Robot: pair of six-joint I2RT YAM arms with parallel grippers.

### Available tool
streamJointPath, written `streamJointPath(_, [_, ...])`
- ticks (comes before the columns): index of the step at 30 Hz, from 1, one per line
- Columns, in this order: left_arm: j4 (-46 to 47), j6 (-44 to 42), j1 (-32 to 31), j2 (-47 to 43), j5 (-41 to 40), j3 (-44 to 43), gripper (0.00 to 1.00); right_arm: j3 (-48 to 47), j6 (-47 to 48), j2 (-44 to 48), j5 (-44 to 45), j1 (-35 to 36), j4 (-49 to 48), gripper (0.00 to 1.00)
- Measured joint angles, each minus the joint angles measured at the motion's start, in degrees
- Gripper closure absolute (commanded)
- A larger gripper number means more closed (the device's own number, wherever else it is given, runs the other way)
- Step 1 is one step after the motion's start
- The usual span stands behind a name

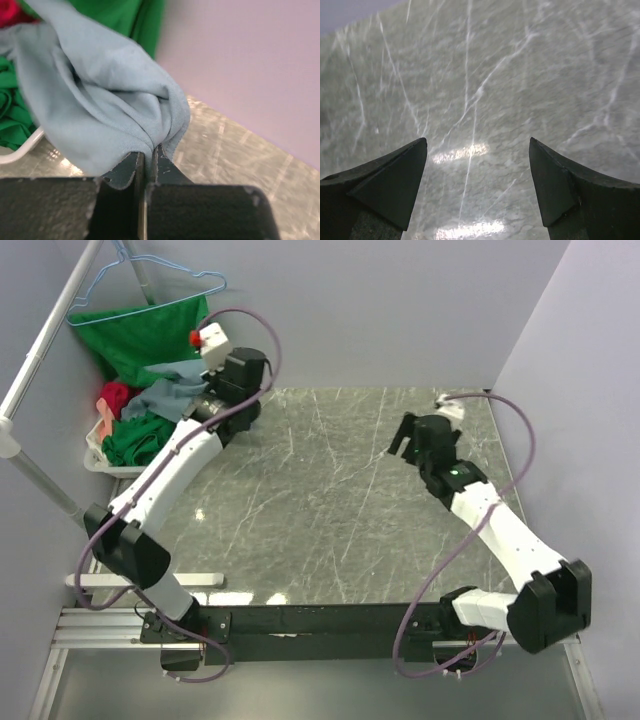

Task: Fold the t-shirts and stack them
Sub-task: Grab the tshirt from the pile, then move the tshirt to the center of the board

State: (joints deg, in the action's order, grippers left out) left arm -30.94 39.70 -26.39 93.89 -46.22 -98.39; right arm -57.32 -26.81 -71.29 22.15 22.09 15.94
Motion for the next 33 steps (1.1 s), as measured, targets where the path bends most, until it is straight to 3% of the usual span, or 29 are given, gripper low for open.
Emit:
streamJointPath(6, [3.41, -9.64, -13.99, -3.3, -9.16, -1.6, 0.99, 0.0, -1.46, 7.48, -0.83, -8.04, 1.62, 0.11])
streamJointPath(13, [15.76, -29.24, -35.26, -3.04, -16.79, -2.91, 0.99, 0.68, -2.38, 13.68, -0.87, -11.52, 3.5, 0.11])
streamJointPath(19, [34.36, -48.81, -48.65, 1.7, -23.76, -5.66, 0.99, 1.75, -3.43, 16.68, -0.87, -12.83, 5.55, 0.11])
streamJointPath(26, [54.36, -66.29, -49.57, 7.19, -31.21, -2.91, 0.99, 3.3, -4.35, 17.9, -0.87, -13.68, 6.49, 0.1])
streamJointPath(33, [68.04, -78.64, -48.85, 11.02, -34.01, -5.88, 0.99, 4.5, -4.83, 17.99, -3.02, -13.77, 6.78, 0.1])
